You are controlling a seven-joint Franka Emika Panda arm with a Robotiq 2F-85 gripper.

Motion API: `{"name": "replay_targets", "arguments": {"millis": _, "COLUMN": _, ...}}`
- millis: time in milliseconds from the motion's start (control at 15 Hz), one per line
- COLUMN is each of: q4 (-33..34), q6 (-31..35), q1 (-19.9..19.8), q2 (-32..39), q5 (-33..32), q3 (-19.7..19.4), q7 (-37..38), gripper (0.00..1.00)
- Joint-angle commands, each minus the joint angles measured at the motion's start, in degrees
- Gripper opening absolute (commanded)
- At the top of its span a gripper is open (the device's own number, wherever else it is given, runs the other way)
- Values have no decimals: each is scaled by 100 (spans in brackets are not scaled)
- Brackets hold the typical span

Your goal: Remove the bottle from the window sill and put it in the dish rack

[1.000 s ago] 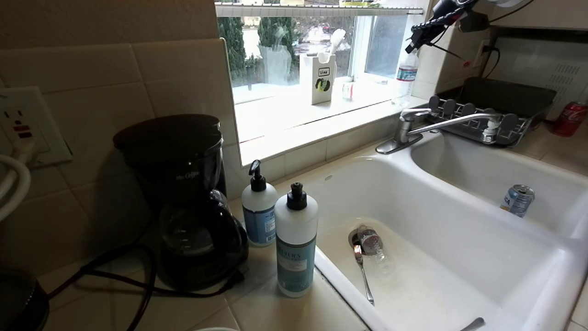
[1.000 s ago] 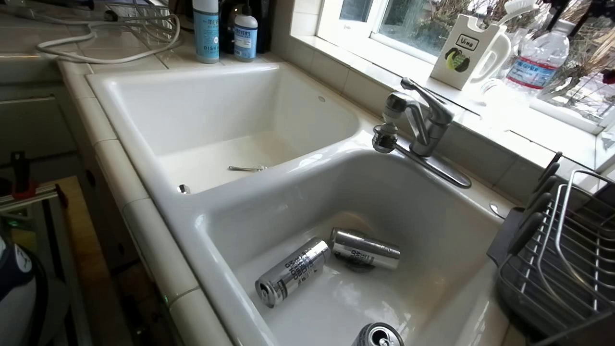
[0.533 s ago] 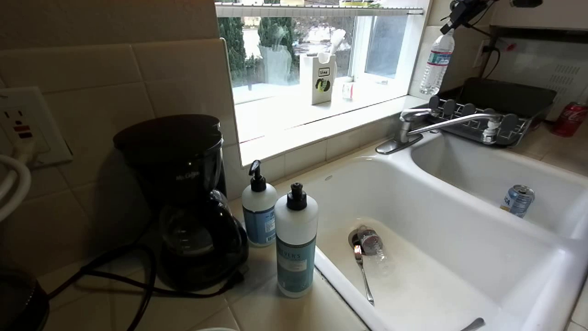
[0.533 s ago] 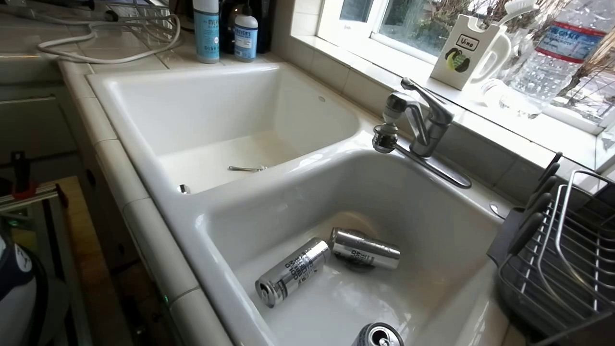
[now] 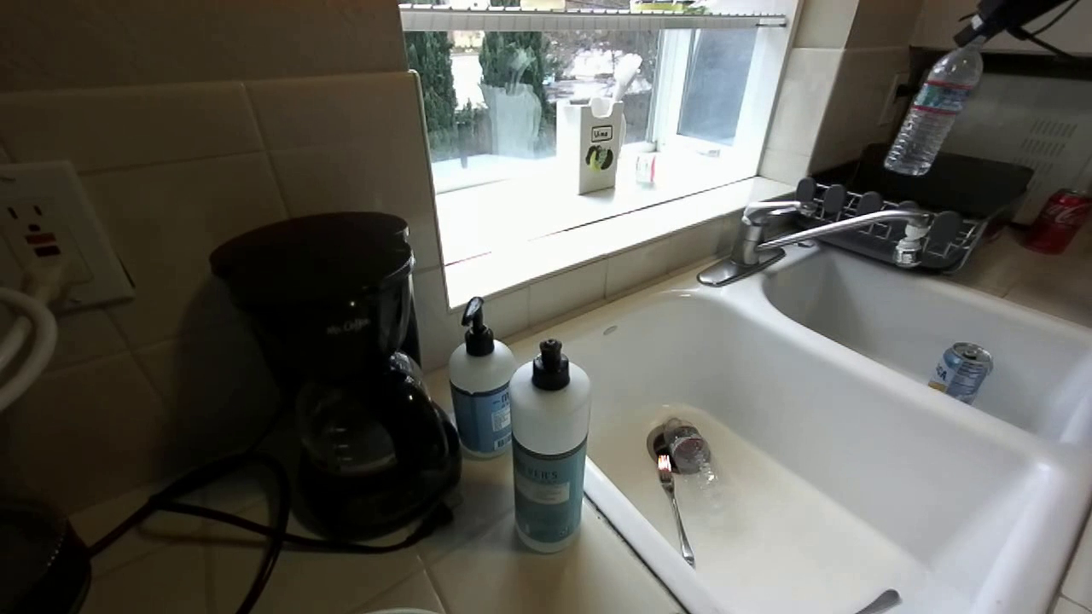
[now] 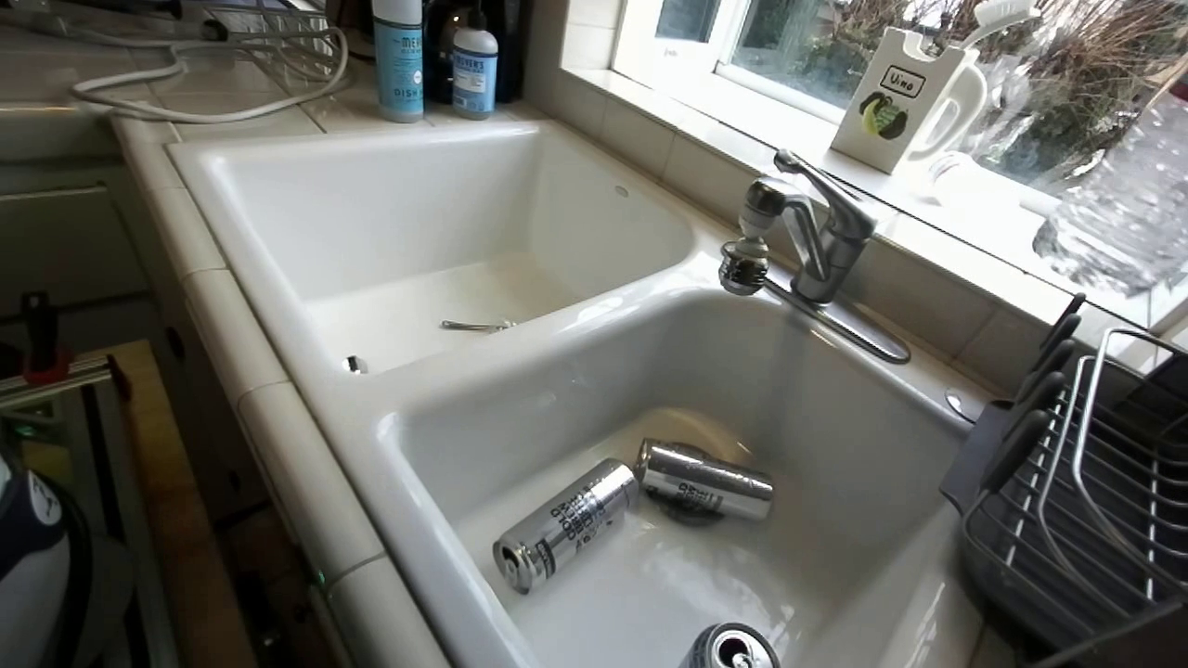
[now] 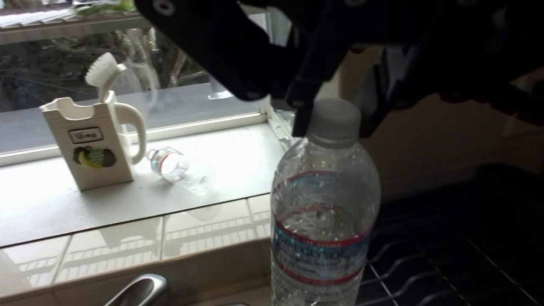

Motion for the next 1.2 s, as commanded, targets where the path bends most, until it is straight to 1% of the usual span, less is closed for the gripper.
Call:
{"name": "replay_targets", "arguments": {"millis": 0, "q4": -544, "q6": 729, "q1": 15, "q2": -268, "q5": -485, "q3": -263, "q7": 813, "gripper": 8}}
{"name": "replay_targets", "arguments": {"millis": 200, "q4": -434, "q6": 1400, "q1": 99, "q2": 27, "q5": -444, "q3": -445, "q7": 1034, "gripper": 8}}
{"name": "replay_targets", "arguments": {"millis": 333, "q4": -184, "q6": 1604, "q1": 177, "q2": 364, "q5": -365, "q3": -503, "q7": 1036, "gripper": 8}}
{"name": "replay_targets", "arguments": {"millis": 600, "q4": 391, "q6": 1455, "q1": 239, "q2": 1112, "q5": -124, "q3": -512, "q7": 884, "gripper": 8}}
{"name": "replay_targets", "arguments": {"millis": 733, "q4": 729, "q6": 1425, "q1": 144, "q2": 1520, "q5": -254, "q3": -447, "q7": 952, "gripper": 8}}
{"name": "replay_targets", "arguments": {"millis": 867, "q4": 1055, "q6": 1305, "q1": 40, "q2": 1855, "q5": -127, "q3": -377, "q7": 848, "gripper": 8}}
{"name": "replay_targets", "arguments": {"millis": 1133, "q4": 1592, "q6": 1064, "q1": -200, "q2": 2406, "q5": 128, "q3": -107, "q7": 668, "gripper": 8}}
